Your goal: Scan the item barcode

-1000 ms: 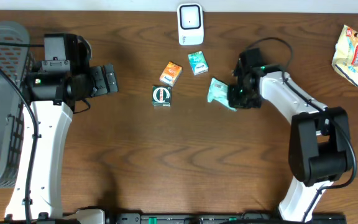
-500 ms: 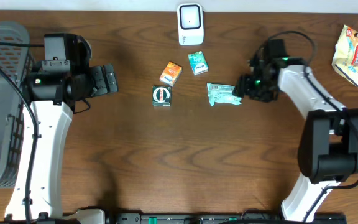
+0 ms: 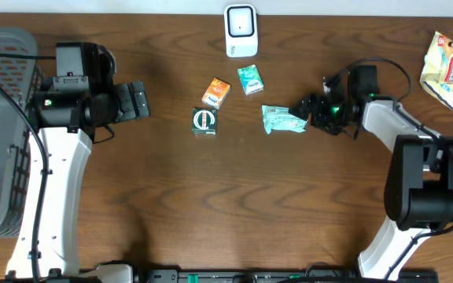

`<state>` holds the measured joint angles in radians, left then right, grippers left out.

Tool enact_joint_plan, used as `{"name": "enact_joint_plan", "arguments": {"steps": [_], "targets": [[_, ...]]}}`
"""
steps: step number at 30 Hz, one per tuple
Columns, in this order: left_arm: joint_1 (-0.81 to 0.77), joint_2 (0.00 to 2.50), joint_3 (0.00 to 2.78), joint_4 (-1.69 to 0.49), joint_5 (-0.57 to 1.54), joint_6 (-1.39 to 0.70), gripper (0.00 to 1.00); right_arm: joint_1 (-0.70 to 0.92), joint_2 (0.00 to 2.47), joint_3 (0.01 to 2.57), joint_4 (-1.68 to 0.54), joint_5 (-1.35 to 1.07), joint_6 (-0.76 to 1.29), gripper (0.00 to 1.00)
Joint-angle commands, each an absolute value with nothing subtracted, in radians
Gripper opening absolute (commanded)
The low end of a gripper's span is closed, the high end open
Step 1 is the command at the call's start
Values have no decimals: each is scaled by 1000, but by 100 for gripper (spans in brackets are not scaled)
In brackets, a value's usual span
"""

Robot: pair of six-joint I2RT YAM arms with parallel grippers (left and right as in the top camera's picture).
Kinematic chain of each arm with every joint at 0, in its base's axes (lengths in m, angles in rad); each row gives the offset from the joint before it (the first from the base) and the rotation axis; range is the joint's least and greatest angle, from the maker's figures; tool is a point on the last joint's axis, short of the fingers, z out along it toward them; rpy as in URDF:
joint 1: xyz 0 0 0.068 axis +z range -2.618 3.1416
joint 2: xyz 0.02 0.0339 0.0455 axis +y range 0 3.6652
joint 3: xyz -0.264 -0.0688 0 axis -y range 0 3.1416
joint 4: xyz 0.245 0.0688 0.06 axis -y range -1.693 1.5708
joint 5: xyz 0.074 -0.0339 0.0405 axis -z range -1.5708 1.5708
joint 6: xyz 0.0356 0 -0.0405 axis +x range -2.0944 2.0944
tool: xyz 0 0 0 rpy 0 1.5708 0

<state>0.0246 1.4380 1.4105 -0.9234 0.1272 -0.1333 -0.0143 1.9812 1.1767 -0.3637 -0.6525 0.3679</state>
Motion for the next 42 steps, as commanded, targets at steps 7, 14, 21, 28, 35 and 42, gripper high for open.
{"name": "enact_joint_plan", "arguments": {"steps": [7, 14, 21, 28, 35, 42], "targets": [[28, 1437, 1412, -927, 118, -131, 98, 13, 2096, 1102, -233, -771, 572, 52], [28, 1438, 1412, -927, 118, -131, 98, 5, 2098, 1103, -115, -865, 568, 1], [28, 1437, 1412, -927, 118, -131, 98, 6, 2064, 1106, 220, -1143, 645, 1], [28, 1437, 1412, -927, 118, -131, 98, 10, 1916, 1106, 532, -1238, 683, 2], [28, 1437, 1412, -927, 118, -131, 98, 50, 1807, 1106, 625, -1132, 683, 2], [28, 1437, 1412, -927, 118, -131, 98, 94, 1805, 1106, 625, -1102, 683, 2]]}}
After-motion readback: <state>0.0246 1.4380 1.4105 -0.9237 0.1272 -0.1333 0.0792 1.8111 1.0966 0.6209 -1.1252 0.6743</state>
